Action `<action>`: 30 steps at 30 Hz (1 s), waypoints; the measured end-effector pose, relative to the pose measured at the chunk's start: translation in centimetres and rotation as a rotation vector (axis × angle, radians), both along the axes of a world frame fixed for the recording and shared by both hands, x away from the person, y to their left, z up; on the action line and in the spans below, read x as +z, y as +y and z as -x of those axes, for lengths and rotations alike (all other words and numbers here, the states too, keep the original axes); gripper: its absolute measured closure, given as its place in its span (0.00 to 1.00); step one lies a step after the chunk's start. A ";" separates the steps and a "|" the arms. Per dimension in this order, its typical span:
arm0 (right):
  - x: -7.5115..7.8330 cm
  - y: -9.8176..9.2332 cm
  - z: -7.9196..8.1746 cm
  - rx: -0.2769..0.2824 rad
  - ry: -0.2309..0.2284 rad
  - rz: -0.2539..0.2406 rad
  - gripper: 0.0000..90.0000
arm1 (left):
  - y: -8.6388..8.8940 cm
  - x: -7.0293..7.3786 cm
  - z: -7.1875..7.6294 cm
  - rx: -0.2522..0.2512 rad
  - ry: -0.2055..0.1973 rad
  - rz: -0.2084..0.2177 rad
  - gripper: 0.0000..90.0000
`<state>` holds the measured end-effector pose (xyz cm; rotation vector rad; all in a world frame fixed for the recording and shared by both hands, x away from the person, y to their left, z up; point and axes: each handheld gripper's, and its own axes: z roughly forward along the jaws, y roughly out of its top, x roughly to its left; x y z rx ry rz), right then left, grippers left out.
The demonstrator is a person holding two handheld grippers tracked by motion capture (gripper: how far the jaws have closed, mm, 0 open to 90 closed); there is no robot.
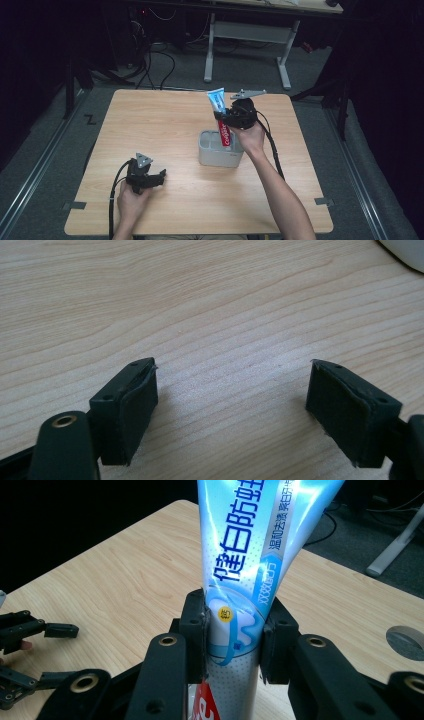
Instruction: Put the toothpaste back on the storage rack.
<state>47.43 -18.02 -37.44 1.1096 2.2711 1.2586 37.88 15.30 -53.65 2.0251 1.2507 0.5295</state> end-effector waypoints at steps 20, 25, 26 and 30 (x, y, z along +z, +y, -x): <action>-1.6 0.1 1.4 0.032 -0.008 0.086 0.76 | 0.0 0.0 0.0 -0.002 0.000 -0.002 0.23; -2.1 0.0 1.8 0.038 -0.004 0.090 0.76 | 0.0 0.0 0.0 -0.001 0.000 -0.002 0.23; -2.2 -0.1 1.8 0.038 -0.001 0.082 0.76 | 0.0 0.0 0.0 -0.001 0.000 -0.002 0.23; -2.6 -0.4 1.9 0.032 0.008 0.084 0.76 | 0.0 0.0 0.0 -0.001 0.000 -0.002 0.23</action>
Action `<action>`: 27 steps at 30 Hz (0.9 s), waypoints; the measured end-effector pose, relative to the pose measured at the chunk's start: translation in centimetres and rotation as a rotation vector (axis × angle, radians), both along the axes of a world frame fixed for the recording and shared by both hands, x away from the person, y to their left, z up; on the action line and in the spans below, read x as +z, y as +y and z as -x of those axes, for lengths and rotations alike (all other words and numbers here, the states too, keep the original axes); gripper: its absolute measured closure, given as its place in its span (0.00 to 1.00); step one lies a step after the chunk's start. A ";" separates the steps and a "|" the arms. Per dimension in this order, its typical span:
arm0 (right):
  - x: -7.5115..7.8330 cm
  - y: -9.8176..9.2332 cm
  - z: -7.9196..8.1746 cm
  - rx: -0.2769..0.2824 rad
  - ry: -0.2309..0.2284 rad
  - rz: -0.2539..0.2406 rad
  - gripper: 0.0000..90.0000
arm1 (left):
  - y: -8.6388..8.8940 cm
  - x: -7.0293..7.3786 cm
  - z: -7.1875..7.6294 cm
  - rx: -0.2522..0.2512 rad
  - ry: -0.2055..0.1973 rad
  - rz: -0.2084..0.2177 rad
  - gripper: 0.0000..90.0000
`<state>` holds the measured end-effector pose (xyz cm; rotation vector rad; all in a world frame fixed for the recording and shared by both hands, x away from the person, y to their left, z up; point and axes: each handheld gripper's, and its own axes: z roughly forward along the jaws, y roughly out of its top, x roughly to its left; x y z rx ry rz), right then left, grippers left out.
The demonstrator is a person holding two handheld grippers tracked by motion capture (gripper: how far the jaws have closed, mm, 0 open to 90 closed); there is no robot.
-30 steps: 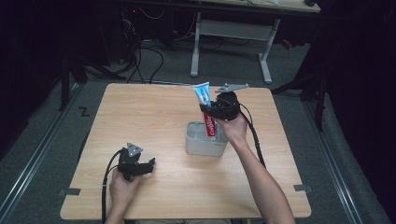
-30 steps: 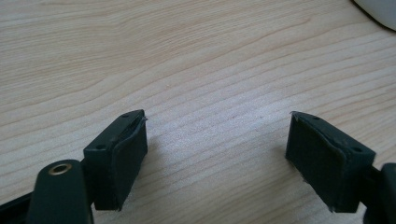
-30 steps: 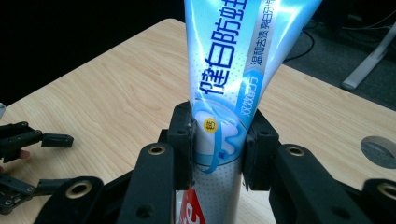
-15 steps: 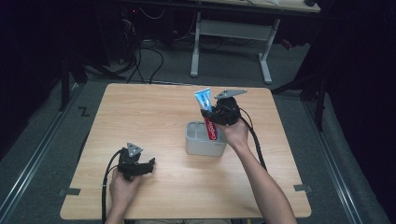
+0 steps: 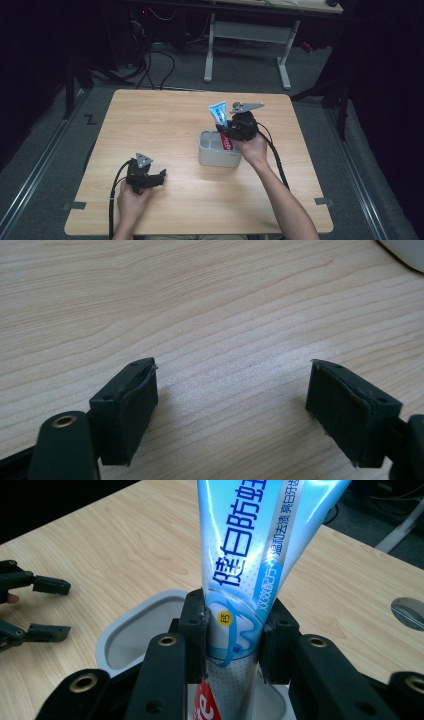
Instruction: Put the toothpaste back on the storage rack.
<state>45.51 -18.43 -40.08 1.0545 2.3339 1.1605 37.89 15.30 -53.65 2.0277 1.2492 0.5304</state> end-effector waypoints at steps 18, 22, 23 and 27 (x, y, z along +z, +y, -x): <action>-0.3 0.4 0.8 0.018 -0.011 -0.002 0.76 | 0.0 0.0 0.0 0.000 0.000 0.000 0.23; -0.3 0.4 0.9 0.015 -0.016 0.003 0.76 | 0.0 0.0 0.0 0.000 0.000 0.000 0.23; -0.3 0.4 0.9 0.017 -0.020 0.006 0.76 | 0.0 0.0 0.0 0.000 0.000 0.000 0.23; -0.4 0.4 0.8 0.015 -0.024 0.002 0.76 | 0.0 0.0 0.0 0.000 0.000 0.000 0.23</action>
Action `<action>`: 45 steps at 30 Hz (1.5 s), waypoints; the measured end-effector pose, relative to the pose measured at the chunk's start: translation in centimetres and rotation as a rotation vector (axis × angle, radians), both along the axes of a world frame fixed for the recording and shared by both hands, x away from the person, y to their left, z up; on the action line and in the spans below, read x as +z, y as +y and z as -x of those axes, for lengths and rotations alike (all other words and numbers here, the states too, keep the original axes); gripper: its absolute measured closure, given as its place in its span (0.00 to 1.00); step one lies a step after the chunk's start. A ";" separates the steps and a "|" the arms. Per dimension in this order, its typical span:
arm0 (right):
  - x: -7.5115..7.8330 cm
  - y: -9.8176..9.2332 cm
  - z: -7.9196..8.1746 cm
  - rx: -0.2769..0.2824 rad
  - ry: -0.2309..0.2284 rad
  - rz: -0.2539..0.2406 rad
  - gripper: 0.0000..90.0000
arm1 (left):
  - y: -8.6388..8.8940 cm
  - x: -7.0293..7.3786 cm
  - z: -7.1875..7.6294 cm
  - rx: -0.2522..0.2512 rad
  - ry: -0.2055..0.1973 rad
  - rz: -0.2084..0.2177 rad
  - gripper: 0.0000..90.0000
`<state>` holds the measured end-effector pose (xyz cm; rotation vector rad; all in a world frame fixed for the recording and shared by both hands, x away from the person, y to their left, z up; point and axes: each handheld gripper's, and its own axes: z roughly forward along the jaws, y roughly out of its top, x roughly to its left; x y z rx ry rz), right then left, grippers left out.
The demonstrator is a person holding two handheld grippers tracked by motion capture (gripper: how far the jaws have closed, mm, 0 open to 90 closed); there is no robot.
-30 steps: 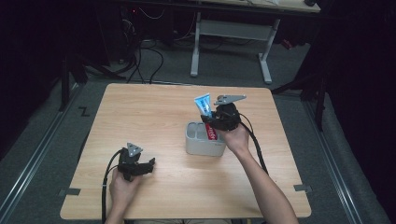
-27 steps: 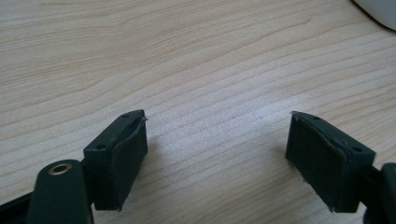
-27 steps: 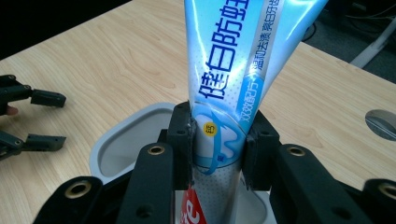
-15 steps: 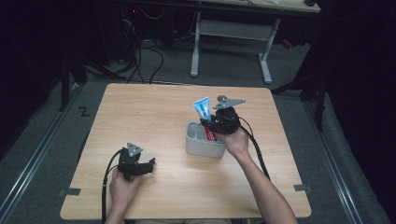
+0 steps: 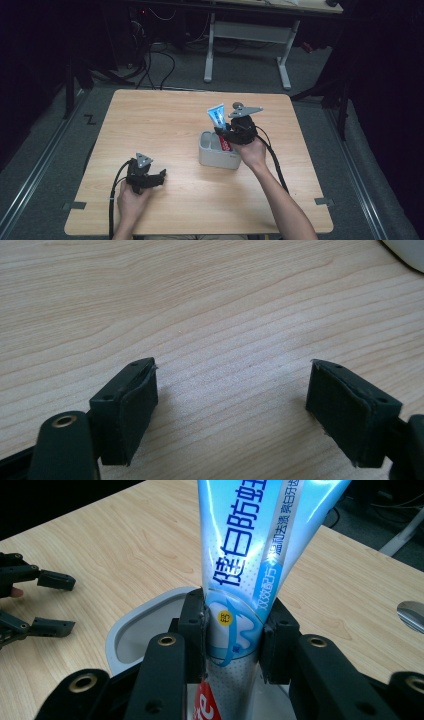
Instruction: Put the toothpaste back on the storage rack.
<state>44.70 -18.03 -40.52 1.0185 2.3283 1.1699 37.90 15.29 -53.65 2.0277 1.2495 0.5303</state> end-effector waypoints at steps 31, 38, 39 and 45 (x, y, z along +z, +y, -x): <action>-1.6 1.0 0.3 0.027 0.031 0.062 0.75 | 0.0 0.0 0.0 0.000 0.000 0.000 0.23; -2.0 0.7 0.4 0.023 0.042 0.043 0.73 | 0.0 0.0 0.0 -0.001 0.000 -0.001 0.23; -2.0 0.7 0.4 0.022 0.044 0.041 0.72 | 0.0 0.0 0.0 -0.001 0.000 -0.001 0.23; -1.4 0.3 0.7 0.018 0.041 -0.004 0.62 | 0.0 0.0 0.0 -0.001 -0.001 -0.001 0.23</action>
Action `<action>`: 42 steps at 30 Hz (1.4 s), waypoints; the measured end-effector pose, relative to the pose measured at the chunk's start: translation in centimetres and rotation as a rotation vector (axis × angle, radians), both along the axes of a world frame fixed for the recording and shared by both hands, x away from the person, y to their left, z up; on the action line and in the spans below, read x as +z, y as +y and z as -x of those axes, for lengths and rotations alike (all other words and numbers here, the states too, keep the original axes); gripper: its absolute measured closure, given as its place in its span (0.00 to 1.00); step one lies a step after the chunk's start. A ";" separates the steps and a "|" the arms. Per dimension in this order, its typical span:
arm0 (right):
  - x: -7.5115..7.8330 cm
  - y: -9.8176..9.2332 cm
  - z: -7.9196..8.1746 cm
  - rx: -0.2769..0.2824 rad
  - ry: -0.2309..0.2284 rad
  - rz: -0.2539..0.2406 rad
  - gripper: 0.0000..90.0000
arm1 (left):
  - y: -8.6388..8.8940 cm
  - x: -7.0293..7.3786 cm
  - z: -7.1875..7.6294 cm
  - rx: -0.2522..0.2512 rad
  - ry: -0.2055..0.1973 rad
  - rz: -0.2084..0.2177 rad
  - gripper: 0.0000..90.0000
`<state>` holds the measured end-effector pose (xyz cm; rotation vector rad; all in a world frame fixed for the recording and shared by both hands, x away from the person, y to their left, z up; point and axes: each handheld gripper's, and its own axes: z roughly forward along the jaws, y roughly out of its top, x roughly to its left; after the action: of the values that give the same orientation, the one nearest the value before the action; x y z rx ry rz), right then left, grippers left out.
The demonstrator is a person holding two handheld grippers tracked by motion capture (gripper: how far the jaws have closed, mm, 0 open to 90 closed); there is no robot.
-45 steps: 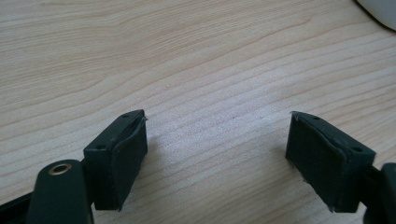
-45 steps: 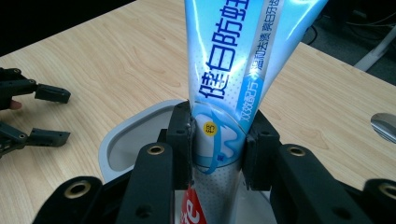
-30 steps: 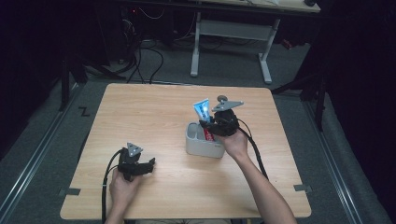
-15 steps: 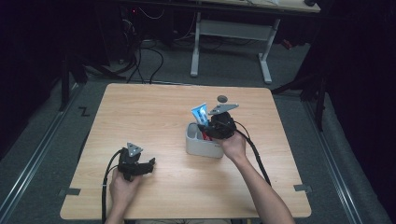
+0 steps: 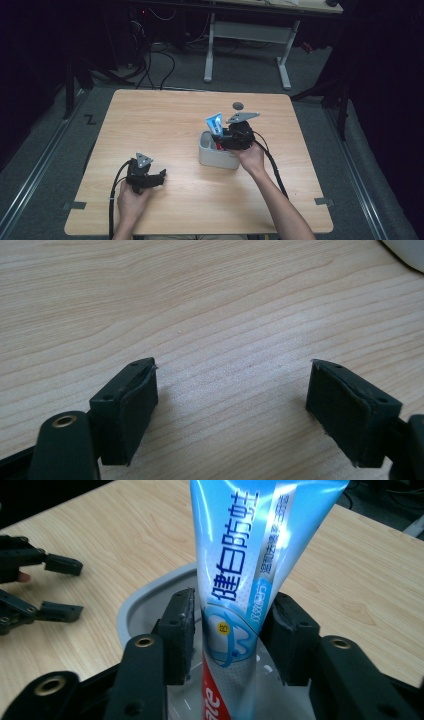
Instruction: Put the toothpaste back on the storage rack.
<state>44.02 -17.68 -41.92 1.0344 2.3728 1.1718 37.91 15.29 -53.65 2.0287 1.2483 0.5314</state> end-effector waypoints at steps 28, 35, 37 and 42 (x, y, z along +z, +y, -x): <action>2.1 -2.1 2.3 -0.054 -0.072 -0.061 0.56 | -0.1 0.0 -0.1 0.010 0.001 0.001 0.24; 2.1 -2.8 2.7 -0.069 -0.076 -0.059 0.56 | -0.1 0.0 -0.1 0.010 0.001 0.001 0.24; 2.1 -3.1 2.8 -0.070 -0.078 -0.062 0.56 | -0.1 0.0 -0.1 0.010 0.000 0.001 0.24; 2.2 -3.7 3.1 -0.081 -0.079 -0.067 0.56 | -0.1 0.0 -0.1 0.013 0.002 0.002 0.24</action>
<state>40.94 -21.34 -39.73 1.0740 2.2241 1.2465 38.01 15.18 -53.64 2.0213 1.2636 0.5343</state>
